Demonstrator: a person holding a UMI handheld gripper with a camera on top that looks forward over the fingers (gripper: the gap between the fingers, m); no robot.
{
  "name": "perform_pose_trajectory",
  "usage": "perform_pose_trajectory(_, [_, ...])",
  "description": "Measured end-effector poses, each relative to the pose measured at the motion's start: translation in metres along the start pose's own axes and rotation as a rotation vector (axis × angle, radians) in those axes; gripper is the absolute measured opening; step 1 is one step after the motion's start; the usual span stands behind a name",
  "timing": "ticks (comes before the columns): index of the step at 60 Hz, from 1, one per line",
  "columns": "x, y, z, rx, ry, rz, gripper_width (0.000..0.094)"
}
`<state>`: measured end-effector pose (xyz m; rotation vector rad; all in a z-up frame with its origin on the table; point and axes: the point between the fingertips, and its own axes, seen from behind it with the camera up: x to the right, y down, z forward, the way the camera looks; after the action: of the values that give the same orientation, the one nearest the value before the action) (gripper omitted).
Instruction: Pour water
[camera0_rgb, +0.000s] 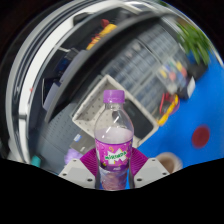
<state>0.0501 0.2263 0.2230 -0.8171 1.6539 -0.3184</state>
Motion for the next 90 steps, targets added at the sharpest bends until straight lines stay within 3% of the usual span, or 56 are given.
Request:
perform_pose_trajectory(15, [0.069, -0.103, -0.024, 0.202, 0.206, -0.697, 0.0392])
perform_pose_trajectory(25, [0.131, -0.123, -0.024, 0.177, 0.289, -0.814, 0.0389])
perform_pose_trajectory(44, [0.236, -0.084, -0.001, 0.061, 0.314, -0.846, 0.0401])
perform_pose_trajectory(45, [0.228, -0.09, 0.0, 0.112, 0.288, -0.856, 0.0403])
perform_pose_trajectory(46, [0.229, -0.089, 0.001, 0.12, 0.28, -0.854, 0.0432])
perform_pose_trajectory(55, [0.23, -0.089, -0.004, 0.156, 0.264, -0.846, 0.0403])
perform_pose_trajectory(66, [0.232, -0.089, -0.013, 0.17, 0.257, -0.814, 0.051])
perform_pose_trajectory(69, [0.234, -0.083, -0.012, 0.139, 0.257, -0.809, 0.0569])
perform_pose_trajectory(70, [0.236, -0.08, -0.012, 0.122, 0.26, -0.808, 0.0649])
perform_pose_trajectory(72, [0.239, -0.075, -0.013, 0.094, 0.267, -0.812, 0.0712])
perform_pose_trajectory(90, [0.24, -0.029, -0.084, 0.014, 0.332, -0.775, 0.072])
